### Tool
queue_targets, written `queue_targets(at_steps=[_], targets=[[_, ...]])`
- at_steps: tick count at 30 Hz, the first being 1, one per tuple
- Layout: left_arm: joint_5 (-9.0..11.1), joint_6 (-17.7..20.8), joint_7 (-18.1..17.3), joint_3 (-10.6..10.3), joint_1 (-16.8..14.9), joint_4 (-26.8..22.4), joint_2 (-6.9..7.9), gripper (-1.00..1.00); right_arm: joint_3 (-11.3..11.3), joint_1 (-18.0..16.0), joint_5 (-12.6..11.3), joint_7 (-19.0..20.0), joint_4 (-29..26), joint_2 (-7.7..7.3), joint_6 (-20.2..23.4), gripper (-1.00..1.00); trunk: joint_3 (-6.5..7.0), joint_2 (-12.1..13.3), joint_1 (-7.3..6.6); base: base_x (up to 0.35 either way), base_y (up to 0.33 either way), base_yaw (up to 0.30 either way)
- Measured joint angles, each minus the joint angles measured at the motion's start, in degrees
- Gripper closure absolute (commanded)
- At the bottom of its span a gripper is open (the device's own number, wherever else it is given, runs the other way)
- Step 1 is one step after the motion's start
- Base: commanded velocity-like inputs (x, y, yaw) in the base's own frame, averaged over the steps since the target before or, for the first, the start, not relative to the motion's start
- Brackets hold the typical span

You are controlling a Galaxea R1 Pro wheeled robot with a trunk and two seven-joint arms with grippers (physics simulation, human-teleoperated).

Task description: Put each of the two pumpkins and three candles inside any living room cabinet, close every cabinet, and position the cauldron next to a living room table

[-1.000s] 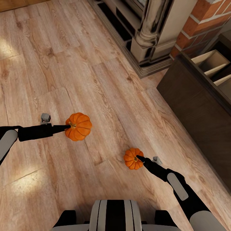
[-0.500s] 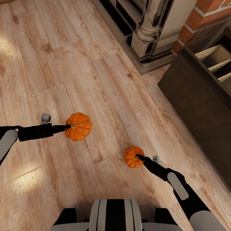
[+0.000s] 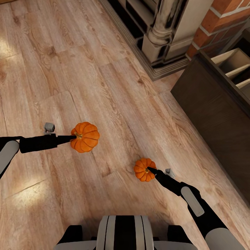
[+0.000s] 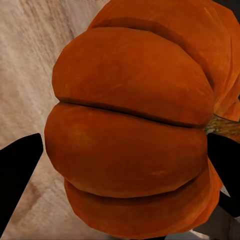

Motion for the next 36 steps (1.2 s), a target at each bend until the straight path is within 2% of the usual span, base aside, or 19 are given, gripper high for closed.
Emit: queue_targets(at_steps=[23,24,36], targets=[[0.02,0.01,0.00,0.05,0.04,-0.03,-0.06,1.00,0.02,0.00,0.08,0.19,-0.01,0.01,0.00,-1.00,0.00,0.00,0.00,0.000,0.023,0.000],[0.00,0.00,0.00,0.05,0.04,-0.05,-0.05,1.00,0.02,0.00,0.09,0.19,-0.01,0.01,0.00,1.00,0.00,0.00,0.00,0.000,0.000,0.000],[0.02,0.01,0.00,0.05,0.04,-0.05,-0.07,1.00,0.03,0.00,0.11,0.24,0.05,0.00,0.04,1.00,0.00,0.00,0.00,0.000,0.000,0.000]])
